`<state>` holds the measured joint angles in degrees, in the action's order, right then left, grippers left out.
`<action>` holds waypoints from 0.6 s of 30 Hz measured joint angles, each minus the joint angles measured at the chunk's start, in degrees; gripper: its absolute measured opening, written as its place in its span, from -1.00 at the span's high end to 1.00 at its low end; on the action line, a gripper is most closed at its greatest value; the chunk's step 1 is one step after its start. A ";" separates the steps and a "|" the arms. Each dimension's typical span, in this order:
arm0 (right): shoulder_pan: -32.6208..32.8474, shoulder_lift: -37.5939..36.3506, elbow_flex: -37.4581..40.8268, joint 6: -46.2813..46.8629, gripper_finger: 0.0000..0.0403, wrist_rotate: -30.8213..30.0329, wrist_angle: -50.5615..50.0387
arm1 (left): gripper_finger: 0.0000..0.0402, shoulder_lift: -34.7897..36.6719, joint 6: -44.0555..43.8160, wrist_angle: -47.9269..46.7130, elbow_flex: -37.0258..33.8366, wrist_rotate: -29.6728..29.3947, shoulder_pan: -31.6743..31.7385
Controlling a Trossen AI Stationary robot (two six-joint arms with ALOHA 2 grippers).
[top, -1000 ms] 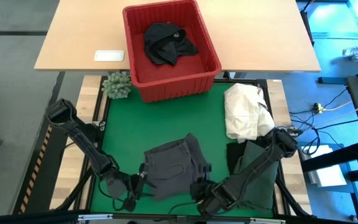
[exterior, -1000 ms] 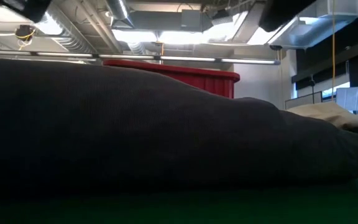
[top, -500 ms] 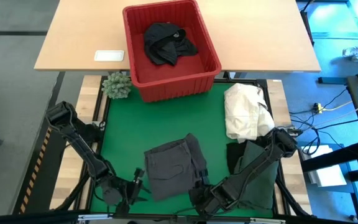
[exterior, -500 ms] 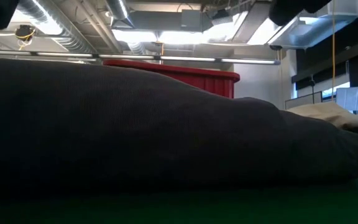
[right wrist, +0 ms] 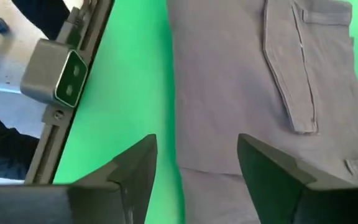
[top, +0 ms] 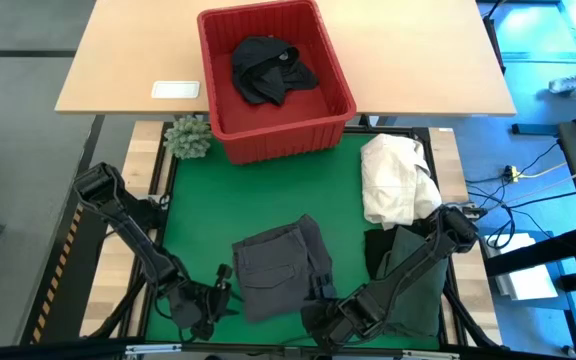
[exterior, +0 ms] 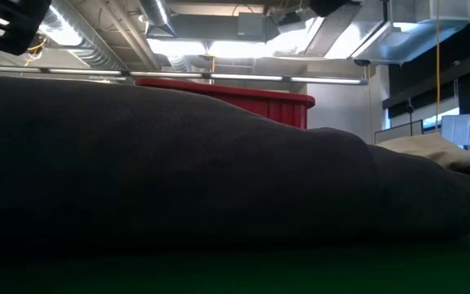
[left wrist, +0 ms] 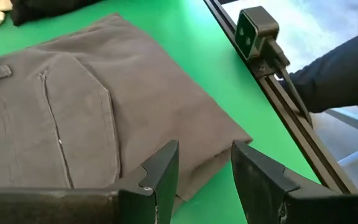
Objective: Fold laundry
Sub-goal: Fold the gray pants
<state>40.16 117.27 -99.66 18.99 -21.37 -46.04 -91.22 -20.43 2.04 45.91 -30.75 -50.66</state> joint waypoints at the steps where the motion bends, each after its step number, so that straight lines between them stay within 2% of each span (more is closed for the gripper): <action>1: 0.00 0.00 0.00 -0.83 -0.12 -0.03 0.06 | 0.30 0.00 0.32 -0.02 0.00 0.16 0.17; 9: -0.07 1.20 0.05 -6.18 -0.12 -1.98 -7.44 | 0.30 0.01 4.58 -4.55 0.00 4.58 0.62; 14: -0.07 2.08 3.61 -5.58 -0.12 -2.58 -9.89 | 0.30 0.00 4.49 -4.16 0.00 5.40 0.95; 18: 0.27 1.30 6.91 -1.27 -0.12 -3.64 -10.40 | 0.30 0.02 3.54 -3.74 0.00 5.48 0.84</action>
<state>40.43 118.58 -92.75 17.72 -25.01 -56.44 -91.20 -16.90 -1.70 45.91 -25.27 -49.82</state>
